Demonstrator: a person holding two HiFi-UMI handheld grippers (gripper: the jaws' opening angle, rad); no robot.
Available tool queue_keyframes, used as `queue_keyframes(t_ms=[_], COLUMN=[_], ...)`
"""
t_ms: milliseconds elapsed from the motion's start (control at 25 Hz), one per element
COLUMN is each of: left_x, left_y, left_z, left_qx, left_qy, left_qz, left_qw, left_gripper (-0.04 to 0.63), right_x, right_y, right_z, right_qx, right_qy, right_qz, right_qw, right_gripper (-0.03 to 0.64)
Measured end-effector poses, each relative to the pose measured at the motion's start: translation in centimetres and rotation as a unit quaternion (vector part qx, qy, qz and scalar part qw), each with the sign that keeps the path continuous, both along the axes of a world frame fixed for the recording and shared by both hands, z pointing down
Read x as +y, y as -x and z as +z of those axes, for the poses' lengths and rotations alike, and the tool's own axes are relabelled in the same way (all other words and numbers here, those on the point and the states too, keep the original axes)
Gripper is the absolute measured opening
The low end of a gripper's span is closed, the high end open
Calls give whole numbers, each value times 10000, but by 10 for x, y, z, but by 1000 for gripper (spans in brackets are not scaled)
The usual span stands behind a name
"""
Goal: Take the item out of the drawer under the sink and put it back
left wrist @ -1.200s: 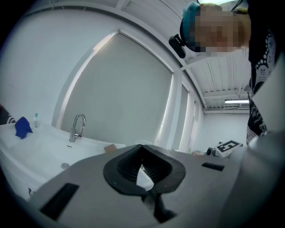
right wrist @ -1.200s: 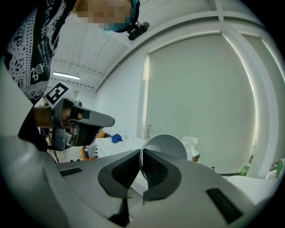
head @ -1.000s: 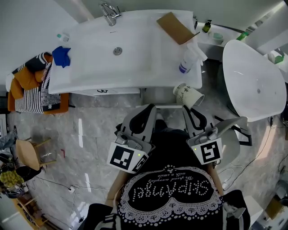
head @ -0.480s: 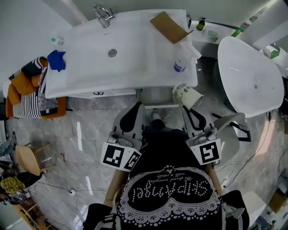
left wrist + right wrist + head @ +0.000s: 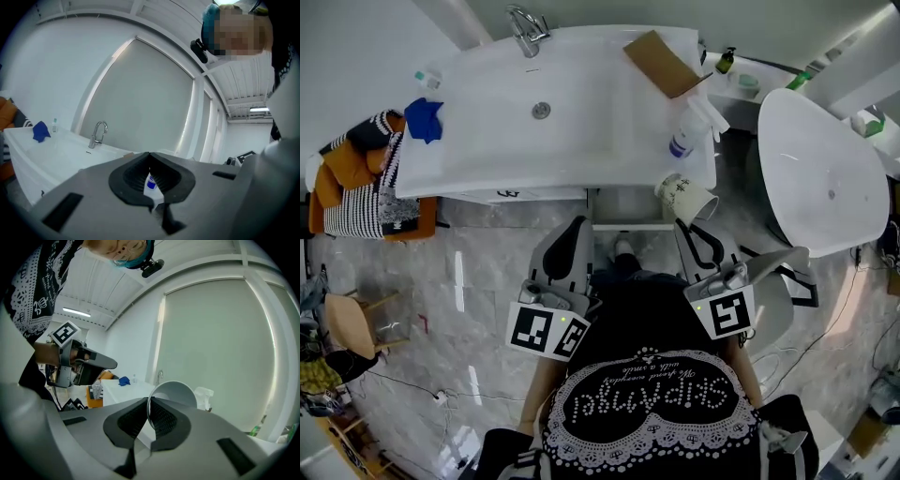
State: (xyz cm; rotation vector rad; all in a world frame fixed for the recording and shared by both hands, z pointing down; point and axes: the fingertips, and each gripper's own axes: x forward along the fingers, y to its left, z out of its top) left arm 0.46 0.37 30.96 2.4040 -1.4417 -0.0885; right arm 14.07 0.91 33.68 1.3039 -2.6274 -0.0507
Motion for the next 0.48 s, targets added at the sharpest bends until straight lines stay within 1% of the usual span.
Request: queue_keyframes(t_ms=[80,120,240,280,480], left_x=[1,2,4,5,9], left_y=[7,10,20,23,33], left_z=[-1,-1,0,0,8], left_qx=[9,13,8,1,-13], left_qy=[5,13,50,65,182], left_qz=[-120,-175,-329,-381,-596], left_qw=[9999,9998,9994,9993,9981], left_gripper=[5,5,5,5,5], right_x=[-5,-6,-9,-11,-20], right_y=[7,10,17,19,28], right_z=[0,3,19,23,43], right_qx=[146,334,1203,1365,1568], right_qy=[-87,-110,-52,-33,80], right_qz=[-172,-289,-654,-728,-996], right_qw=[9997,9990,9906,9880,9826], right_gripper=[26,26,26,26,26])
